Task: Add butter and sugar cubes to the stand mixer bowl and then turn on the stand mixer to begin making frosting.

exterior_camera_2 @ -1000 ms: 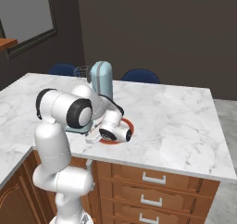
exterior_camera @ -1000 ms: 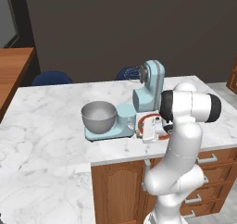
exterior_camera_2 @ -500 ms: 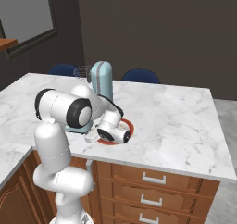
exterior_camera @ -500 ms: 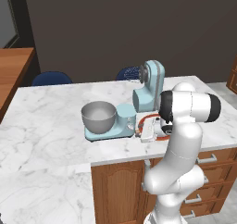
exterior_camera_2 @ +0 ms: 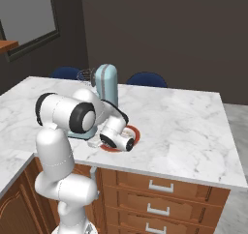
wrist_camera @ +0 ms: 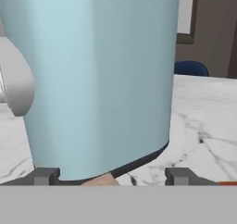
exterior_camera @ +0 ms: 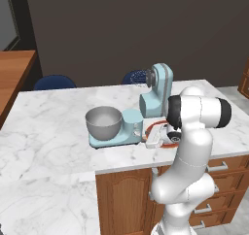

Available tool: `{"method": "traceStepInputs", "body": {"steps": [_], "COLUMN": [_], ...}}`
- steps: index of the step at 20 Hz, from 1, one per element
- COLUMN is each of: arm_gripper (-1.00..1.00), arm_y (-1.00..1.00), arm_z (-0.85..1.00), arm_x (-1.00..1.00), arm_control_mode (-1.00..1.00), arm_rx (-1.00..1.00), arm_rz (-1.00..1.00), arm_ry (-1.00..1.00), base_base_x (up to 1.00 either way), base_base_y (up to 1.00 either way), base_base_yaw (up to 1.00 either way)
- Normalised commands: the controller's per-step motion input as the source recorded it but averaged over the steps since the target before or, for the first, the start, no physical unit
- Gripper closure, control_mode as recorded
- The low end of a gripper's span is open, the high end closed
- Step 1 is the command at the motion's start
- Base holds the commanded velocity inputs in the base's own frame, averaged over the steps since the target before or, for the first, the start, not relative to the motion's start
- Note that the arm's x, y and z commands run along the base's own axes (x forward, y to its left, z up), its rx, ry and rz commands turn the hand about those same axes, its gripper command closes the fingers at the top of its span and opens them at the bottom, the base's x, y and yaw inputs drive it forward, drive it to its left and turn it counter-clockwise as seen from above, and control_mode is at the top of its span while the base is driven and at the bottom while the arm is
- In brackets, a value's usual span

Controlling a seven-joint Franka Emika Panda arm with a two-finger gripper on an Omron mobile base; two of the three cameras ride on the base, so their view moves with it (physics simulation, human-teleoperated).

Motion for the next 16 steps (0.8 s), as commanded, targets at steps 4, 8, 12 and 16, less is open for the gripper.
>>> {"method": "traceStepInputs", "body": {"steps": [4, 8, 12, 16], "arm_gripper": [-1.0, -1.0, -1.0, -1.0], "arm_y": [0.0, 0.0, 0.0, 0.0], "arm_z": [-0.8, -0.88, -0.76, -0.77], "arm_x": [0.05, 0.0, 0.0, 0.0], "arm_control_mode": [-1.0, -1.0, -1.0, -1.0], "arm_rx": [-0.07, -0.15, -0.18, -0.22], "arm_rz": [0.0, 0.07, 0.19, 0.23], "arm_ry": [0.15, 0.13, 0.09, 0.06], "base_base_x": [0.0, 0.0, 0.0, 0.0], "base_base_y": [0.0, 0.0, 0.0, 0.0], "base_base_yaw": [0.0, 0.0, 0.0, 0.0]}}
